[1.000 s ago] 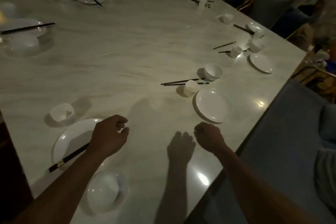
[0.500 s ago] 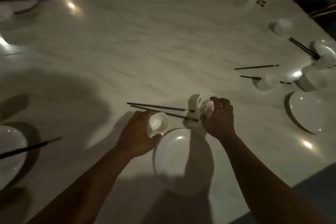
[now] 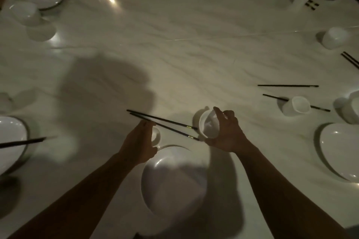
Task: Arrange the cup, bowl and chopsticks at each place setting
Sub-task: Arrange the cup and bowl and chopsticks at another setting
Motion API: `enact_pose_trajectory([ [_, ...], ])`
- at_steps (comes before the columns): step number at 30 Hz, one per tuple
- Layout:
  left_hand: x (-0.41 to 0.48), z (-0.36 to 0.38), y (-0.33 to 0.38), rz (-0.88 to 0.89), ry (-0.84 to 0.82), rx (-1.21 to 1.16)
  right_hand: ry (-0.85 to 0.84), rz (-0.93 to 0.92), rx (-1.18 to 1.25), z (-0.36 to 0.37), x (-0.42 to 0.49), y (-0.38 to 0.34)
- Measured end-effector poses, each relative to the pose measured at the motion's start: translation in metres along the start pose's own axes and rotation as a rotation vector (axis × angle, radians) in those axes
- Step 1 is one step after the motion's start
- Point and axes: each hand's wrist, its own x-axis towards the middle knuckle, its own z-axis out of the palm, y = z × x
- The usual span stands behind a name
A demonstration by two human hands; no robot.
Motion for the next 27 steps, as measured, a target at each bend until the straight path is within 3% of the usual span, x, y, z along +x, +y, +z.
enact_pose_trajectory([
  [7,-0.034,-0.008,-0.029,-0.043,0.078,-0.003,-0.096,-0.079,-0.040,-0.006,-0.018,0.017],
  [13,-0.085,-0.005,-0.053,-0.039,0.049,-0.007,-0.164,-0.093,-0.021,-0.005,-0.061,0.030],
  [27,-0.155,0.012,-0.060,-0.036,0.056,-0.048,-0.176,-0.145,0.011,0.013,-0.134,0.032],
])
